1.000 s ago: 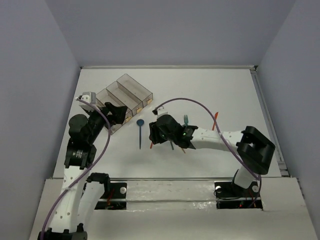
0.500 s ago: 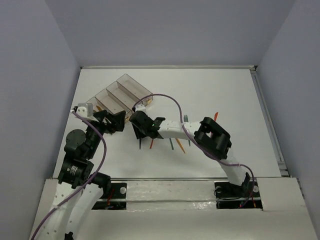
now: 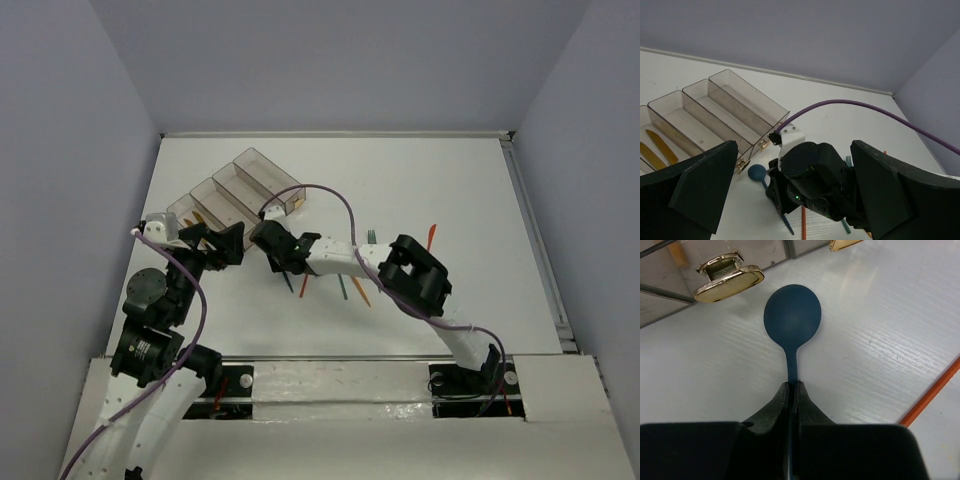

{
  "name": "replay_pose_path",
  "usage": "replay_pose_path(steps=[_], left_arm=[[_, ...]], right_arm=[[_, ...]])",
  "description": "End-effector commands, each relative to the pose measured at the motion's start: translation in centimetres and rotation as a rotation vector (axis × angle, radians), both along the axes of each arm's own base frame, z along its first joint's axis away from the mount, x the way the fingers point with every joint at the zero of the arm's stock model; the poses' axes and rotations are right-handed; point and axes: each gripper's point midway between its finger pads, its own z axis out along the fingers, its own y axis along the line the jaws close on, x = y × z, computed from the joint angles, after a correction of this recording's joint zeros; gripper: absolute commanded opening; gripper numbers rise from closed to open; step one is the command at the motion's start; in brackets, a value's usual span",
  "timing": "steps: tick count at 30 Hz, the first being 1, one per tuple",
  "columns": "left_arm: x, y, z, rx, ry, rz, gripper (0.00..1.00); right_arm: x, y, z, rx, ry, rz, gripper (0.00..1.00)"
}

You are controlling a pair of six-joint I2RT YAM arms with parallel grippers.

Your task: Sort the eating utensils into containers

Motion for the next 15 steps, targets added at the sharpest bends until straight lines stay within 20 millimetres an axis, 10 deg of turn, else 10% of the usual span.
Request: replay_pose_path(steps=[1,6,15], left_arm=[[-0.6,0.5,2.9,-0.017,-0.079,0.014,0.99],[-0.5,0.6,2.7,-0.021,-0.071,0.022,0.99],[0.0,0.7,1.9,-0.003,-0.039,0.038,0.99]], right_arm=[[0.8,-1.2,2.7,-0.012,-0.068,-0.028,0.00],[3.4,-1.9,12.7,0.211,-0.225,0.011,0.00],[12.9,-1.7,19.1,0.459,-0.341,0.171,0.00]])
